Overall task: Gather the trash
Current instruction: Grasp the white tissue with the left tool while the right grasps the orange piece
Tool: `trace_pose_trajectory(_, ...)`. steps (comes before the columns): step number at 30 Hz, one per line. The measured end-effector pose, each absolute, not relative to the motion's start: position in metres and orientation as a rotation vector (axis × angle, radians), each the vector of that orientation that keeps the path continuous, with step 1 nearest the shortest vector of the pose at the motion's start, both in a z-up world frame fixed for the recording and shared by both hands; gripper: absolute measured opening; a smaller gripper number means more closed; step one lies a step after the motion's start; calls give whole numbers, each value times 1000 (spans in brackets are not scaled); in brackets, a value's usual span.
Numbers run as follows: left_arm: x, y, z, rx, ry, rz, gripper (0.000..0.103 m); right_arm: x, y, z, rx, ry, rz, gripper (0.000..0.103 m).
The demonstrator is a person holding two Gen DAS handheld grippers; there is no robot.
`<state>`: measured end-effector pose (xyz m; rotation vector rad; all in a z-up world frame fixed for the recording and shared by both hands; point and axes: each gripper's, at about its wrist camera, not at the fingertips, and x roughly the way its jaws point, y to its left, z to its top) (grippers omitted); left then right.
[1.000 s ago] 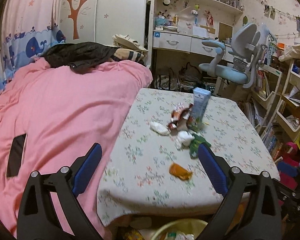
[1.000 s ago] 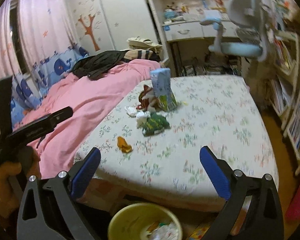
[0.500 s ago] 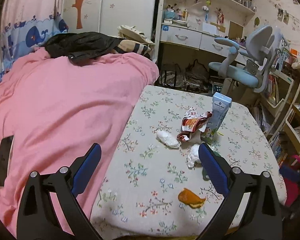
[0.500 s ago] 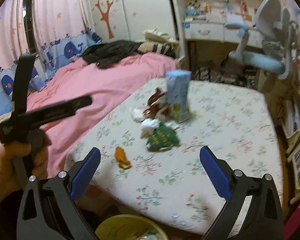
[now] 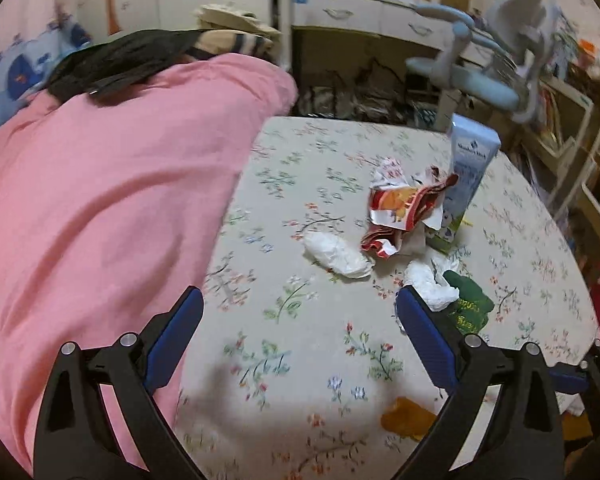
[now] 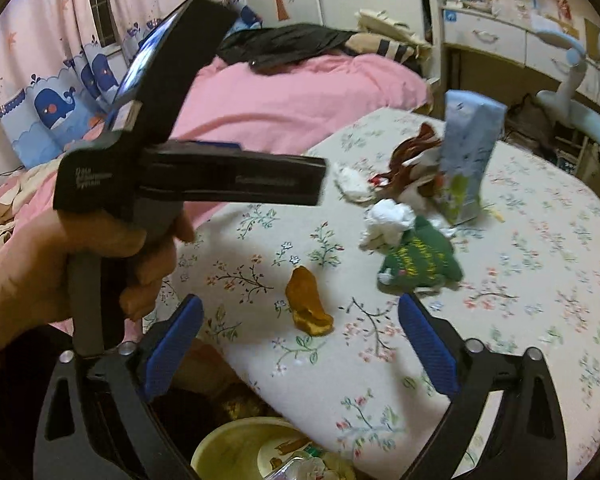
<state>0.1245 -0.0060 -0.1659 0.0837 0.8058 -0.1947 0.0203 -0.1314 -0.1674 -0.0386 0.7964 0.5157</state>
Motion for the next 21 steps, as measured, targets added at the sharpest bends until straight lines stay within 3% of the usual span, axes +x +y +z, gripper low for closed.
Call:
trace_pose_trajectory(2, 134, -12, -171, 116, 817, -221, 94, 27, -127, -172, -49, 816, 524, 78)
trace_pose_trajectory(9, 168, -23, -189, 144, 860, -278, 89, 47, -113, -196, -68, 900, 528, 64)
trace_pose_trajectory(16, 190, -33, -205, 184, 898, -301, 84, 54, -109, -200, -71, 917, 518, 59)
trace_pose_trajectory(19, 194, -40, -208, 201, 906, -322, 76, 58, -108, -198, -84, 917, 495, 45)
trace_pose_trajectory(21, 198, -45, -213, 217, 921, -337, 64, 56, -109, -196, -89, 919, 485, 31)
